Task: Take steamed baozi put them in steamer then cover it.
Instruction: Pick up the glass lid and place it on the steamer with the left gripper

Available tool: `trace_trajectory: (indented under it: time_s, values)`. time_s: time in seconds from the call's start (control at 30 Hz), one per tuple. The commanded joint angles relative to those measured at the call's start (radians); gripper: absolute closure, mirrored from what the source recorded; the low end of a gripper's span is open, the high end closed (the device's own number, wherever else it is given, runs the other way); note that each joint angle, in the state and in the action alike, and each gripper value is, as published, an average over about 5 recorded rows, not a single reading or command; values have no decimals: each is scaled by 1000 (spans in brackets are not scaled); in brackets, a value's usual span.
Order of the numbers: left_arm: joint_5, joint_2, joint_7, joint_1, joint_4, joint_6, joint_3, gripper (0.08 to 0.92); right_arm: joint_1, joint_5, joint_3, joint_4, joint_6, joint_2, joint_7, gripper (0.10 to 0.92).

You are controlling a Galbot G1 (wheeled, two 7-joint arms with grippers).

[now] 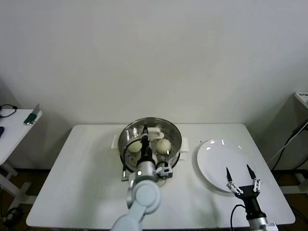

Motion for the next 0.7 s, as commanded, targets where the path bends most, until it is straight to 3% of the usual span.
trace_trajectory:
  time_s: [0.03,0.7]
  values:
    - [-4,5,-8,3,17,-1,-1,853,0,2,1,0,2,3,-1,203]
    - [-35,20,-22,18,-4,-5,-2,823,10,-4,-7,2,-4,8,-1,203]
